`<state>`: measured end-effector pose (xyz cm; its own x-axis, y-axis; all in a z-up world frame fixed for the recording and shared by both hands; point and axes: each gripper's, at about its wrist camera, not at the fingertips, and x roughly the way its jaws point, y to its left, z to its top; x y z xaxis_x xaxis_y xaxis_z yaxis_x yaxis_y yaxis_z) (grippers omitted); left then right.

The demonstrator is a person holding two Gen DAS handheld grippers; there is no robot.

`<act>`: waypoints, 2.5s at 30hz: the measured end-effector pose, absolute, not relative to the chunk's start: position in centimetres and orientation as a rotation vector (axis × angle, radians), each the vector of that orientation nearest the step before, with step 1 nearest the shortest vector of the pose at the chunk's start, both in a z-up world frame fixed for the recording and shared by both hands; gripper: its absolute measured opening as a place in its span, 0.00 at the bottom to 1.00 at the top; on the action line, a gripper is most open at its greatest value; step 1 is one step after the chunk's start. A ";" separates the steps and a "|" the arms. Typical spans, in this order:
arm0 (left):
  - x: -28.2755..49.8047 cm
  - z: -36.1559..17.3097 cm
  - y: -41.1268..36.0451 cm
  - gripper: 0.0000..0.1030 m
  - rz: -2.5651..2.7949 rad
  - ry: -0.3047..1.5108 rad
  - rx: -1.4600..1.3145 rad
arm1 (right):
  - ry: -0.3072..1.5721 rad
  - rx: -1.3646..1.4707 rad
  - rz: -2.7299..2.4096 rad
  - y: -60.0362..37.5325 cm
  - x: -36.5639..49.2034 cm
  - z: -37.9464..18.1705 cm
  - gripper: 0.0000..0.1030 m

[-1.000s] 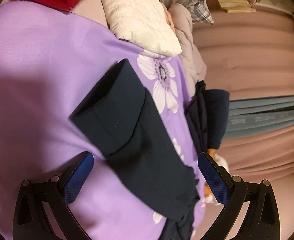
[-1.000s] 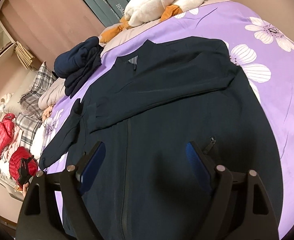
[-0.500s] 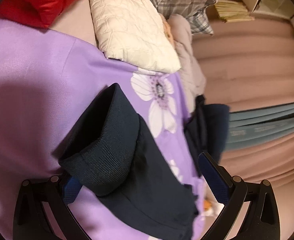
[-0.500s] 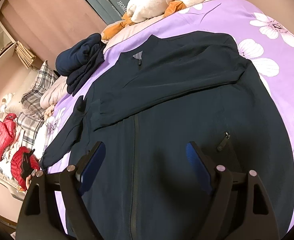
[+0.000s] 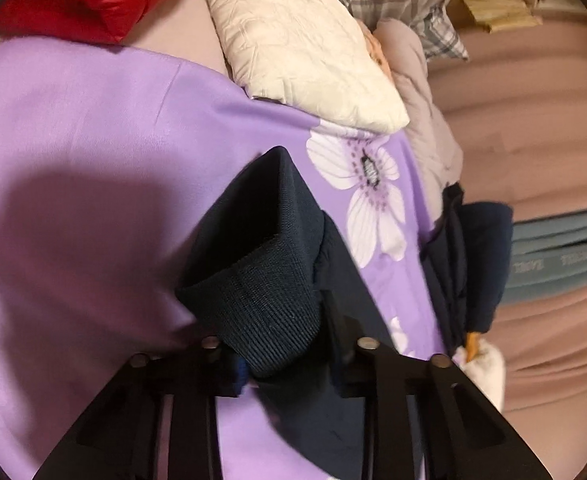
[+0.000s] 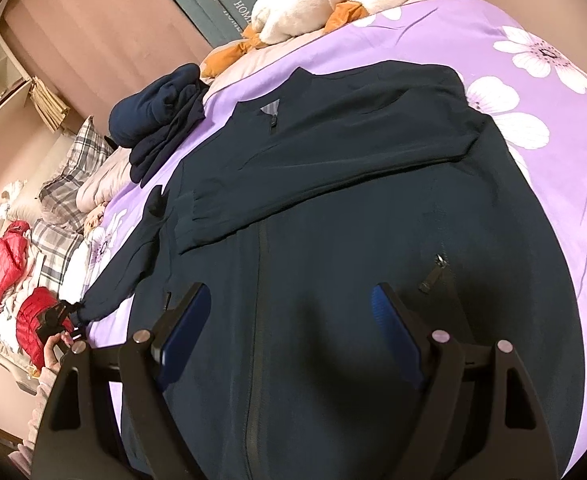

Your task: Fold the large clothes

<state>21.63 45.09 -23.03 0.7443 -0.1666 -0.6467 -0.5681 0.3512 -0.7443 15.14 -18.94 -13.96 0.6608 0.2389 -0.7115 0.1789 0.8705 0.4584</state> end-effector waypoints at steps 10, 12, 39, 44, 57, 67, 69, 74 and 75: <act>22.9 -12.6 39.3 0.17 0.245 0.658 -0.854 | 0.840 0.548 0.038 -19.7 14.4 -13.9 0.80; 23.9 -9.5 36.3 0.16 0.193 0.650 -0.749 | 0.834 0.555 0.049 -19.8 14.2 -14.0 0.80; 30.5 -8.3 -17.0 0.49 -0.568 0.986 -0.085 | 0.787 0.742 -0.035 -28.5 10.5 -17.3 0.82; 29.5 -7.2 -15.8 0.50 -0.619 0.985 -0.127 | 0.794 0.772 -0.036 -29.5 10.7 -17.9 0.83; 29.3 -12.6 11.4 0.69 -0.326 1.000 -0.539 | 0.808 0.691 -0.086 -30.8 20.4 -17.7 0.83; 30.6 -19.2 14.3 0.69 -0.360 1.109 -0.792 | 0.945 0.507 -0.136 -29.9 27.2 -19.3 0.40; 30.9 -20.6 14.0 0.69 -0.343 1.106 -0.843 | 0.949 0.444 -0.155 -29.5 27.5 -19.0 0.22; 31.4 -20.4 13.8 0.58 -0.241 0.983 -0.890 | 0.896 0.413 -0.138 -29.8 28.6 -16.5 0.08; 31.5 -20.4 13.8 0.58 -0.224 0.966 -0.899 | 0.861 0.404 -0.140 -30.0 28.6 -15.4 0.08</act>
<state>31.46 13.78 -20.41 0.5778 -0.5356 -0.6158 -0.2104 0.6313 -0.7465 28.65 -29.97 -15.42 0.6481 0.0410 -0.7604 0.2805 0.9155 0.2885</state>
